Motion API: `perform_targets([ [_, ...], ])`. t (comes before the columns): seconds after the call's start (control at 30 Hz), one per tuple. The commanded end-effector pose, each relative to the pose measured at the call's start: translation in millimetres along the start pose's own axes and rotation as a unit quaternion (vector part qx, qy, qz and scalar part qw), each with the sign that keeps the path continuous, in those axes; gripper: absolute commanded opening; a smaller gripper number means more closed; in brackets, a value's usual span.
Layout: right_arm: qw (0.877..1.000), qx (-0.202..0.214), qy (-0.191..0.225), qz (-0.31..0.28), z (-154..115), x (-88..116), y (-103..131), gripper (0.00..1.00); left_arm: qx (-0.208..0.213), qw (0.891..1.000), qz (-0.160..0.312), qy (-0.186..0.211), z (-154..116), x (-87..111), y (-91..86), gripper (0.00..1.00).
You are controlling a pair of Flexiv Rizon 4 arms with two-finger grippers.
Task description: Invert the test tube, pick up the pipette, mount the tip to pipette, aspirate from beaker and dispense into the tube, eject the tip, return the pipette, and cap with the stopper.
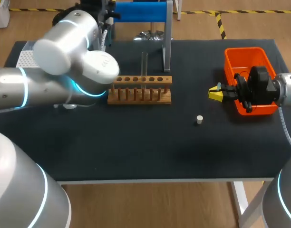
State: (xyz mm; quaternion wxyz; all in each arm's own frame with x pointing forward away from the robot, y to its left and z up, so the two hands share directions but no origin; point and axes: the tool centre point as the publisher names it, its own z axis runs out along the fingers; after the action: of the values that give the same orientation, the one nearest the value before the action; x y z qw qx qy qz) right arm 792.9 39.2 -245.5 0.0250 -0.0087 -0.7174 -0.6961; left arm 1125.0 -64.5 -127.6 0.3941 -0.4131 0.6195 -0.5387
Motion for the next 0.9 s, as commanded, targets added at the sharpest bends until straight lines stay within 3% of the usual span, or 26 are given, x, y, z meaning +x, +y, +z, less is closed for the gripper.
perform_targets([
  [0.03, 1.0, 0.001, -0.001, 0.0, 0, 1, 0, 0.0, -0.015, 0.993, 0.003, 0.119, -17, -2.1, -11.1, 0.0],
  [0.23, 1.0, 0.001, -0.001, 0.0, 0, 1, 0, 0.0, -0.011, 0.984, 0.023, 0.175, -32, 5.4, -19.7, 0.0],
  [0.83, 1.0, 0.001, -0.001, 0.0, 0, 1, 0, 0.0, -0.011, 0.984, 0.023, 0.175, -32, 5.4, -19.7, 0.0],
  [0.9, 1.0, 0.001, -0.001, 0.0, 0, 1, 0, 0.0, -0.005, 0.981, 0.018, 0.191, -44, 7.5, -22.3, 0.0],
])
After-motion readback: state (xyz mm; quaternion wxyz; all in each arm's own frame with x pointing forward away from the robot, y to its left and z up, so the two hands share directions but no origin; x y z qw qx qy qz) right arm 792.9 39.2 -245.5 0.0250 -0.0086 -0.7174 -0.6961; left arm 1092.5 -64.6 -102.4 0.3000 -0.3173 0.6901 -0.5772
